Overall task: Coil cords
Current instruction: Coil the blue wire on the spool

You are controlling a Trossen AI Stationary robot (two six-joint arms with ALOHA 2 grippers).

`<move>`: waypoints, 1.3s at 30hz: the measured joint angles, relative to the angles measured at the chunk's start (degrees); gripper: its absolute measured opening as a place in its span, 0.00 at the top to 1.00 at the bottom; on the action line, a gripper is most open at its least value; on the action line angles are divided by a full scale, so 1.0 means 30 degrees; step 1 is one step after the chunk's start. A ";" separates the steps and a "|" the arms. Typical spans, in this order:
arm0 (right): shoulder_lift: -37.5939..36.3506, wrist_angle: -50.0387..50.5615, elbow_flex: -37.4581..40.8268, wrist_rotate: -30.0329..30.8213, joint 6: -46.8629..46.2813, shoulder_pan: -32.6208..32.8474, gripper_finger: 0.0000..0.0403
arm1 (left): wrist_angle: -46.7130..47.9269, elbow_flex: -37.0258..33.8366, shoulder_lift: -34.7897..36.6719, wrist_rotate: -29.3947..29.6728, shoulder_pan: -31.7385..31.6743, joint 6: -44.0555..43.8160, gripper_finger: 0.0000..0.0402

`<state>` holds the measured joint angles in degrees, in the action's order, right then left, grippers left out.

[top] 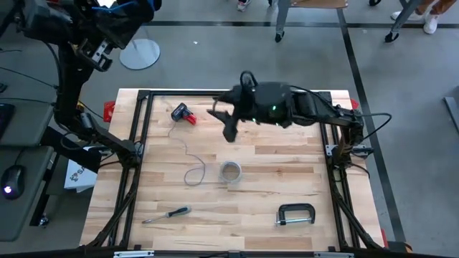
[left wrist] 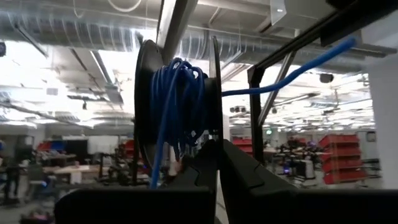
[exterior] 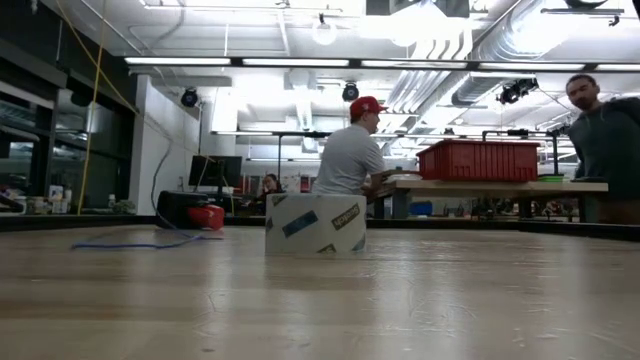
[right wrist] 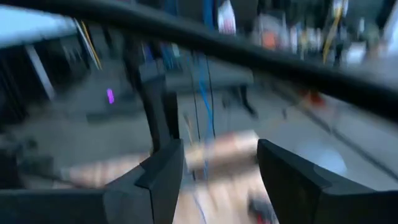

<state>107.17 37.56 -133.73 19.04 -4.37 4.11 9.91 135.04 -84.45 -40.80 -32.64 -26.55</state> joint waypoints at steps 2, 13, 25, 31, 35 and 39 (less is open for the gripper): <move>0.0148 -0.2148 0.0000 -0.0744 0.0213 -0.0377 0.50 | 0.0026 0.0000 -0.0196 -0.0005 0.0256 -0.0194 1.00; 0.0285 -0.3917 0.0007 -0.4177 -0.0670 -0.2024 0.50 | 0.0319 -0.0015 -0.0835 -0.0331 0.1205 -0.0483 1.00; 0.0307 -0.3049 0.0015 -0.5362 -0.0202 -0.2159 0.50 | 0.0896 -0.0015 -0.1030 -0.1228 0.1960 -0.0963 1.00; 0.0307 -0.3623 0.0015 -0.5365 -0.0175 -0.2166 0.50 | 0.1615 -0.0015 -0.0963 -0.1221 0.2045 -0.0257 1.00; 0.0182 -0.3559 -0.0397 -0.5335 0.0895 -0.1877 0.50 | 0.7744 -0.0015 -0.0341 -0.0109 0.1992 0.3689 1.00; -0.0643 -0.1929 -0.0415 -0.4629 0.1954 -0.1523 0.50 | 1.3847 -0.0029 0.0553 0.3823 0.2035 0.7412 1.00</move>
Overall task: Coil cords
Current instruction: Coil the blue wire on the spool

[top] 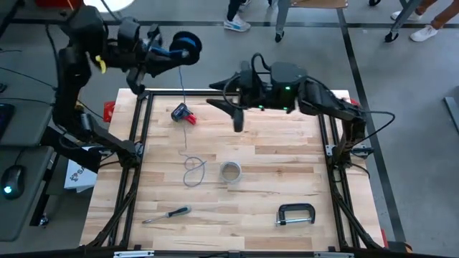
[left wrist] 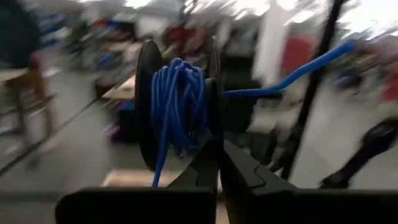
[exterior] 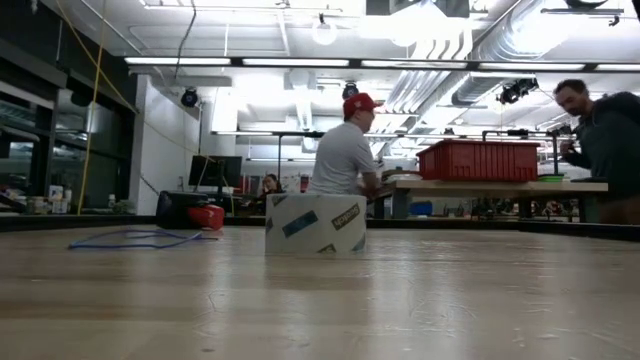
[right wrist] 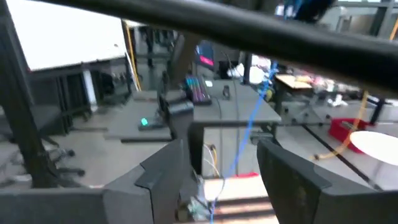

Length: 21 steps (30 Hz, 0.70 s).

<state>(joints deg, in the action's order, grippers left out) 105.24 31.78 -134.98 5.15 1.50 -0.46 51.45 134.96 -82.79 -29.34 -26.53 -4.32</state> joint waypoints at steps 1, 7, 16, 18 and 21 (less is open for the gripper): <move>-0.0157 0.0544 0.0000 0.0158 0.0202 0.0057 0.50 | 0.1027 0.0000 0.0223 0.0769 0.0105 0.0569 1.00; -0.0333 0.0561 0.0015 0.0204 0.1260 0.0165 0.51 | 0.6888 0.0029 0.0905 0.5601 0.0965 0.3490 1.00; -0.0398 0.0104 0.0015 0.0197 0.1449 -0.0480 0.51 | 0.7799 0.0022 0.0595 0.6015 0.2643 0.4818 1.00; -0.0398 -0.0112 0.0015 0.0162 0.1082 -0.0628 0.51 | 0.7730 0.0015 0.0397 0.6016 0.2945 0.5189 1.00; -0.0250 -0.0151 0.0015 -0.0650 0.0641 -0.0731 0.51 | 0.7534 0.0015 0.0035 0.6311 0.3419 0.5821 1.00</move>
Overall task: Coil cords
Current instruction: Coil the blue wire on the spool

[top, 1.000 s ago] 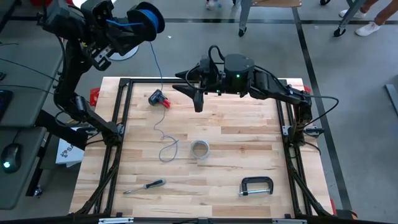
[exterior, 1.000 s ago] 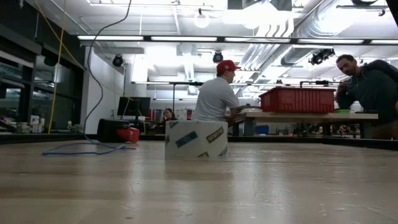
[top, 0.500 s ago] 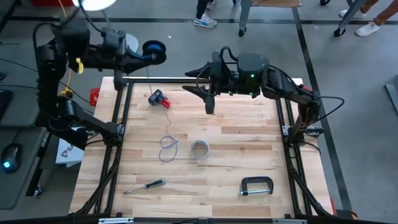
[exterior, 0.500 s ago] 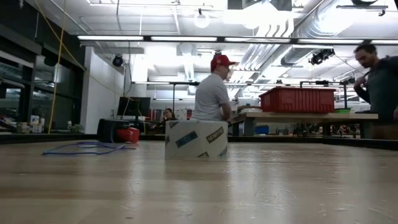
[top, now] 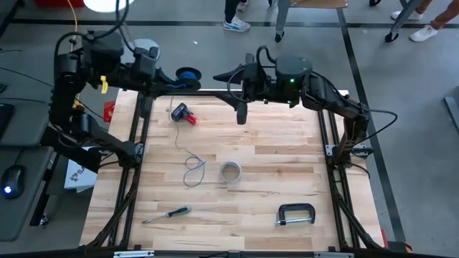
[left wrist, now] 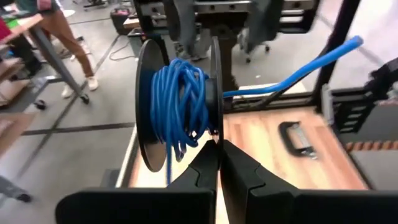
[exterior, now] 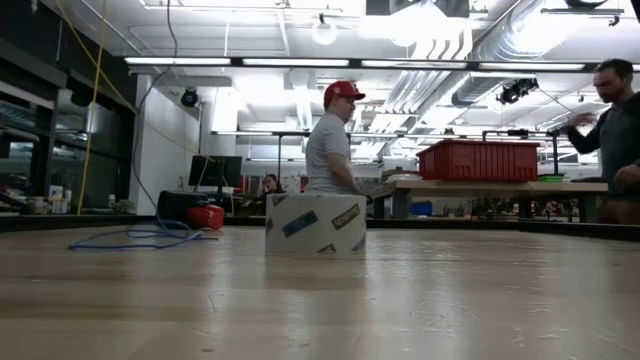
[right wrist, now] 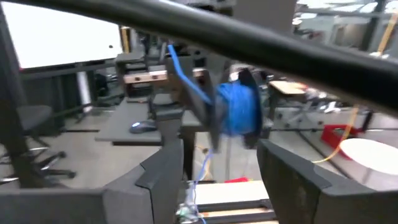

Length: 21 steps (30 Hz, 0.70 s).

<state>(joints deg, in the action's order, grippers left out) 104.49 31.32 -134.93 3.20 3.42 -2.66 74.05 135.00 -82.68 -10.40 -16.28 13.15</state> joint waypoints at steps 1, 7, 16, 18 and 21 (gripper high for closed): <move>0.0101 -0.0001 0.0000 -0.0297 -0.0177 0.0000 0.51 | -0.0060 0.0000 -0.0121 0.0380 0.0167 0.0241 1.00; 0.0201 0.0025 0.0007 -0.0581 -0.0356 0.0007 0.51 | -0.0095 -0.0007 -0.1077 0.1364 0.0941 0.1005 1.00; 0.0201 0.0642 0.0004 -0.0574 -0.0648 0.0015 0.53 | -0.0284 -0.0007 -0.1775 0.1373 0.1379 0.0789 1.00; 0.0201 0.0775 0.0007 -0.0574 -0.0648 0.0015 0.56 | -0.0292 -0.0007 -0.1736 0.1388 0.1379 0.0667 1.00; 0.0201 0.0768 0.0000 -0.0574 -0.0641 0.0015 0.62 | -0.0575 -0.0007 -0.1588 0.1662 0.1381 0.0647 1.00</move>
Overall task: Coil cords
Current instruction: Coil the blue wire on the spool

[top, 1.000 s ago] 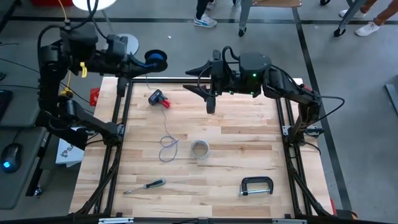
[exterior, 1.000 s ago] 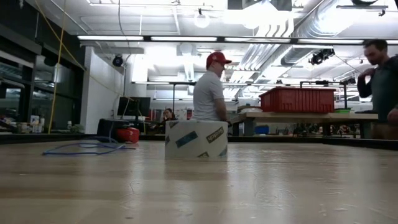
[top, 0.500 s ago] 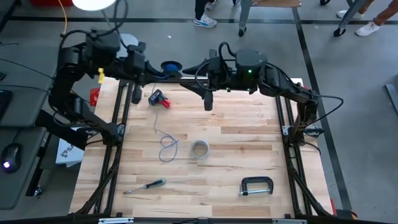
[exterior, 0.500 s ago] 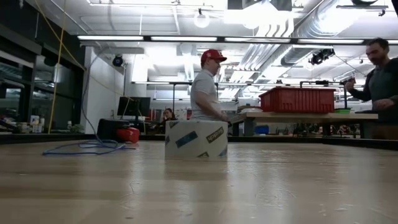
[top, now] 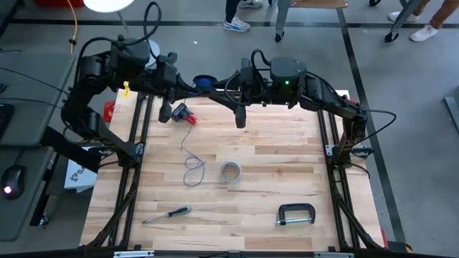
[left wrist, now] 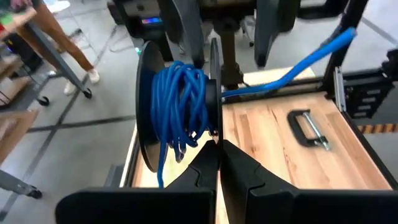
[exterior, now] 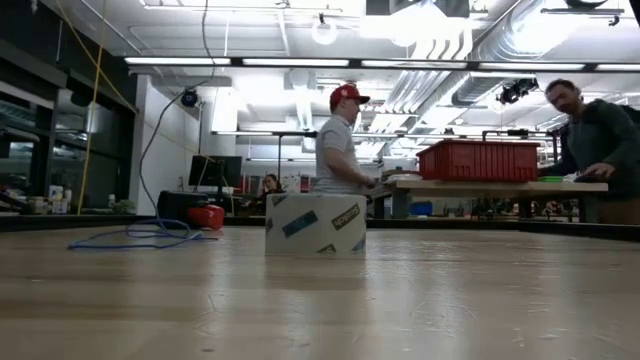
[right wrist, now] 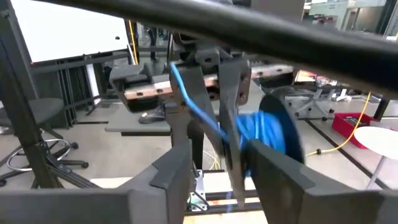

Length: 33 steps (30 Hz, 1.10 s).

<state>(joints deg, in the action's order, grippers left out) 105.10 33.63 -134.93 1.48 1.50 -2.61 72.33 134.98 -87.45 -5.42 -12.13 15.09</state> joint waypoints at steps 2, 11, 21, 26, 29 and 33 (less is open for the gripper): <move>0.0000 0.0089 0.0000 -0.0001 -0.0001 0.0000 0.66 | -0.0398 0.0000 0.0124 0.0083 0.0071 -0.0048 1.00; 0.0000 -0.0533 0.0000 0.0000 0.0000 0.0000 0.71 | -0.0543 0.0007 0.0229 0.0068 0.0085 -0.0306 1.00; 0.0177 -0.0603 0.0000 0.0057 0.0126 -0.0007 0.97 | -0.0829 0.0007 0.0200 -0.0030 0.0085 -0.0171 1.00; 0.0216 -0.0581 0.0000 0.0200 0.0074 0.0002 0.99 | -0.0650 0.0007 0.0232 -0.0139 0.0085 -0.0822 0.98; 0.0139 -0.0225 0.0006 0.0571 0.0371 0.0014 1.00 | -0.0014 -0.0001 0.0350 -0.0446 0.0071 -0.1279 0.94; -0.0197 0.0022 0.0029 0.0726 0.0462 -0.0046 1.00 | 0.0813 0.0004 0.0864 -0.0606 0.0078 -0.1655 0.85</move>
<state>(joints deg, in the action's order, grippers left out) 104.51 33.69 -134.85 3.65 2.88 -2.75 74.77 134.99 -84.85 -7.24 -11.90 10.12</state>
